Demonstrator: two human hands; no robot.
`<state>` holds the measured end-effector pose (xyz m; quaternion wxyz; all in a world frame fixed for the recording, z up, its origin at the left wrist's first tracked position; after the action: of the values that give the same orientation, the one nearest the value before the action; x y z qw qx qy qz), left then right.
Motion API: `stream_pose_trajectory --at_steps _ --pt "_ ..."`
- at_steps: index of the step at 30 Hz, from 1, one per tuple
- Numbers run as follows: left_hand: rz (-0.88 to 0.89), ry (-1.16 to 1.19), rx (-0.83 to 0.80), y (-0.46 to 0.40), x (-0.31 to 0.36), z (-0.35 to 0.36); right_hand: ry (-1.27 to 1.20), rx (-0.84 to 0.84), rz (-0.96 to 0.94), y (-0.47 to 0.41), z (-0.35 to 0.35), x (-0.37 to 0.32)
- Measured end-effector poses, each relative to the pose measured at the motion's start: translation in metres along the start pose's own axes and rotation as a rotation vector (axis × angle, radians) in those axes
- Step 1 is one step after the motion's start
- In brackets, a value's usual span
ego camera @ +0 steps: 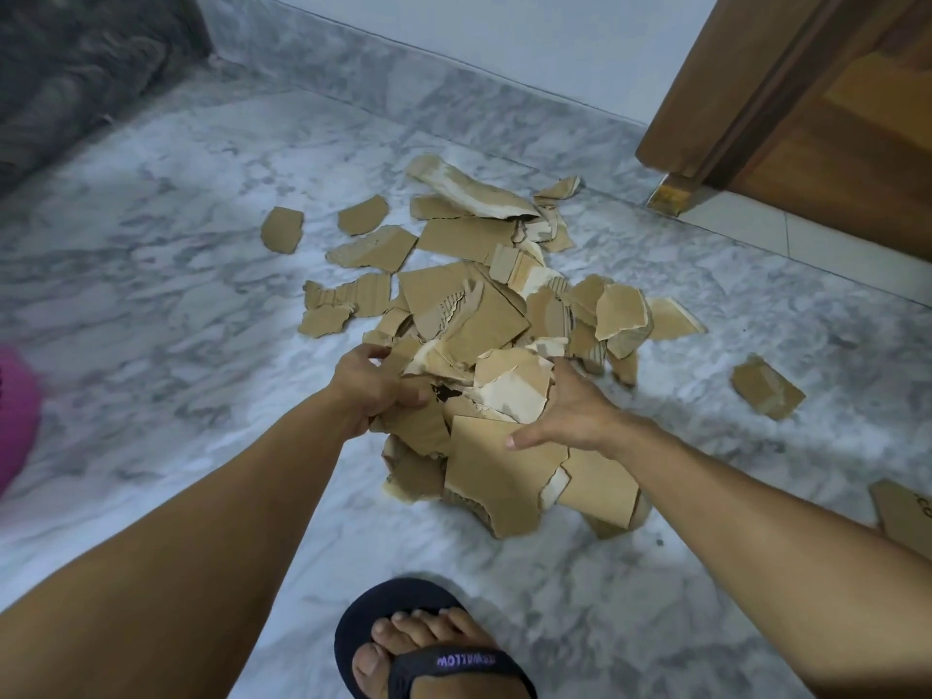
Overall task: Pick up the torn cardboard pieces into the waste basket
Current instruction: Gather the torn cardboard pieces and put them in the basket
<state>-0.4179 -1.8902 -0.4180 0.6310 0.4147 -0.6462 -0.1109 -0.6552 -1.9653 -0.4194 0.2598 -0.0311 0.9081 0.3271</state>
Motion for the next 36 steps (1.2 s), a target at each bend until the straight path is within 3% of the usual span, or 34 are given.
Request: stream_pose_trajectory --at_steps 9,14,19,27,36 --pt "-0.049 0.120 0.007 -0.005 -0.007 -0.009 -0.308 -0.013 0.014 -0.009 0.009 -0.007" --pt "0.011 0.155 0.069 -0.002 0.023 -0.042 -0.453 -0.095 -0.029 -0.008 -0.008 -0.041" --pt "0.089 0.132 0.129 0.015 0.064 -0.092 -0.477 -0.072 -0.103 -0.006 -0.047 -0.089" --pt "0.218 0.117 0.223 0.084 0.150 -0.181 -0.512 -0.099 -0.287 0.033 -0.098 -0.230" --pt "0.371 0.076 0.488 0.199 0.226 -0.334 -0.486 -0.207 -0.549 0.122 -0.088 -0.437"
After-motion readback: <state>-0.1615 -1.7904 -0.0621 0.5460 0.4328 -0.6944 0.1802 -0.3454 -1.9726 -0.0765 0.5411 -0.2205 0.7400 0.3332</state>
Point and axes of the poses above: each hand's wrist, its own y-axis away from the middle knuckle, its own z-axis out of the palm, x = y × z, the point moved 10 cm from there along -y, towards the middle knuckle, and after that the axes turned 4 degrees about x, right-handed, at the moved point
